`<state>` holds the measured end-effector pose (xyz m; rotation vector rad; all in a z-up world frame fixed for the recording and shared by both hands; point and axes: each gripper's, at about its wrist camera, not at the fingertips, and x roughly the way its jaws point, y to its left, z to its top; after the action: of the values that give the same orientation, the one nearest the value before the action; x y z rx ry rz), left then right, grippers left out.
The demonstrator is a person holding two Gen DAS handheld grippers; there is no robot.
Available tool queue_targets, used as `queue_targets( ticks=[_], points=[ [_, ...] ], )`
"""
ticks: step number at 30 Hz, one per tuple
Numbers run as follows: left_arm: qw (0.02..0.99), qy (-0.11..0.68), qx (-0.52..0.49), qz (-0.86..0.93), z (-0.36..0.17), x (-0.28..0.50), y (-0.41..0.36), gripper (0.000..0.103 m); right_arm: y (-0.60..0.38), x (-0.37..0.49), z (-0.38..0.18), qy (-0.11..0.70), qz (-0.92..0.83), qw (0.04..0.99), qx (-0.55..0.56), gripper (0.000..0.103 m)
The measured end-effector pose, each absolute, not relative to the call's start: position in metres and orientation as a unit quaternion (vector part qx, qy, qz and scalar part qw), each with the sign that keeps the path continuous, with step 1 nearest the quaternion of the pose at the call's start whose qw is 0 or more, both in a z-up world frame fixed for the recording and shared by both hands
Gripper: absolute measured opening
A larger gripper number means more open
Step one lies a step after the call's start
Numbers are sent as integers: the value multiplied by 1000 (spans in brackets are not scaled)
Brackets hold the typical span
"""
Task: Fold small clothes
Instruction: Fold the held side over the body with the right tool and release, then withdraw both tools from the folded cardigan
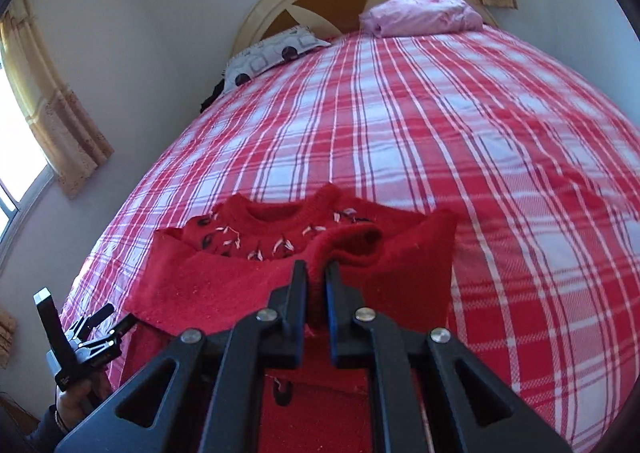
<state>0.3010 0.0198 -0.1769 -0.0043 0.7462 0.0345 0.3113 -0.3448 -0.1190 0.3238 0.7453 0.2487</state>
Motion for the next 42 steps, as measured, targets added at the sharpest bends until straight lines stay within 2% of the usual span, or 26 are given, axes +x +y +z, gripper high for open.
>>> queue_targets(
  ticks=[7, 13, 15, 18, 21, 22, 26, 30, 32, 35, 39, 42],
  points=[
    [915, 404, 3, 21, -192, 312, 24, 86, -346, 300, -107, 341, 122, 921, 146, 11],
    [911, 413, -13, 8, -194, 312, 28, 86, -370, 303, -159, 397, 59, 905, 140, 12],
    [913, 408, -15, -1, -190, 306, 28, 86, -380, 307, -181, 418, 42, 896, 145, 16],
    [924, 382, -18, -14, -176, 284, 33, 86, -393, 299, -184, 415, 40, 892, 175, 18],
    [939, 343, -5, -3, -157, 270, 36, 86, -391, 288, -174, 413, 17, 898, 150, 31],
    [944, 330, -1, 2, -149, 268, 36, 86, -390, 285, -171, 408, 13, 902, 144, 39],
    [956, 292, 3, -14, -125, 280, 23, 86, -373, 281, -143, 365, 16, 923, 117, 39],
    [946, 316, 64, -27, -132, 329, -11, 86, -340, 298, -133, 361, 105, 919, 121, 44],
    [933, 344, 105, 4, -150, 352, -19, 86, -326, 309, -139, 377, 121, 912, 111, 50],
    [904, 403, 129, 56, -185, 374, -3, 86, -321, 324, -160, 407, 112, 901, 99, 50],
    [904, 418, 71, 44, -195, 372, 32, 91, -330, 319, -181, 425, 94, 894, 110, 54],
    [903, 421, 70, 52, -197, 373, 36, 94, -320, 309, -191, 413, 97, 902, 82, 63]
  ],
)
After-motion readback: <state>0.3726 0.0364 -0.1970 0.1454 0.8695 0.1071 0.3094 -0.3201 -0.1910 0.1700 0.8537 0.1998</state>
